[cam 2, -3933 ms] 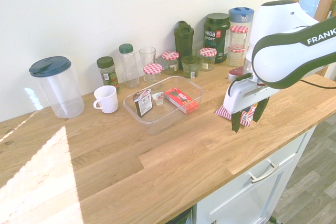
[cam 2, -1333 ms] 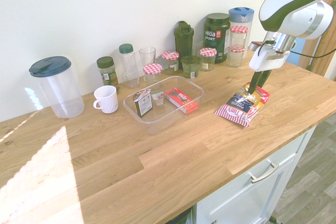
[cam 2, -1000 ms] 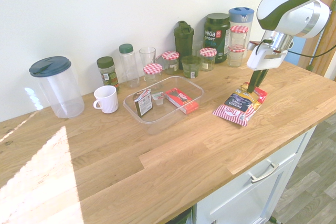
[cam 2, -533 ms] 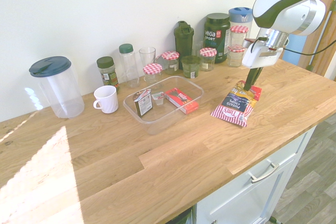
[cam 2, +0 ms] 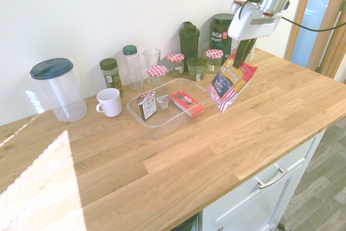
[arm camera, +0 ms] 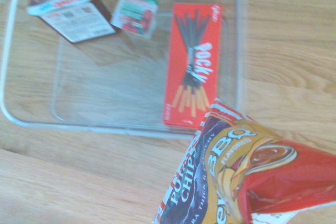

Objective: Put the chip bag into the container

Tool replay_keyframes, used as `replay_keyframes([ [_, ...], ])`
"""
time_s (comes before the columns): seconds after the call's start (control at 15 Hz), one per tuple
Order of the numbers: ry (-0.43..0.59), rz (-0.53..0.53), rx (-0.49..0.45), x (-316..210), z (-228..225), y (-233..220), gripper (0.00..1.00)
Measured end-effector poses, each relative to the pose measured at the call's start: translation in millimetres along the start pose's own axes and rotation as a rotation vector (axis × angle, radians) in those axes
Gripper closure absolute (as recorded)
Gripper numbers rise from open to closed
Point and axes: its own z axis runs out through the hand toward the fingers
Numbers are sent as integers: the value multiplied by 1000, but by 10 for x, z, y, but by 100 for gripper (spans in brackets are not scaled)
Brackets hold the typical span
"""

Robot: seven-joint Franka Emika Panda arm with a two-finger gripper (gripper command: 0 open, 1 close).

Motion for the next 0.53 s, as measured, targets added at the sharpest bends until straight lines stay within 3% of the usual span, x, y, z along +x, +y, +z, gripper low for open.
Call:
replay_keyframes([
  [0.27,23,-46,-5,-444,-200,-902,100],
  [0.53,29,-48,-51,-387,-45,-1602,100],
])
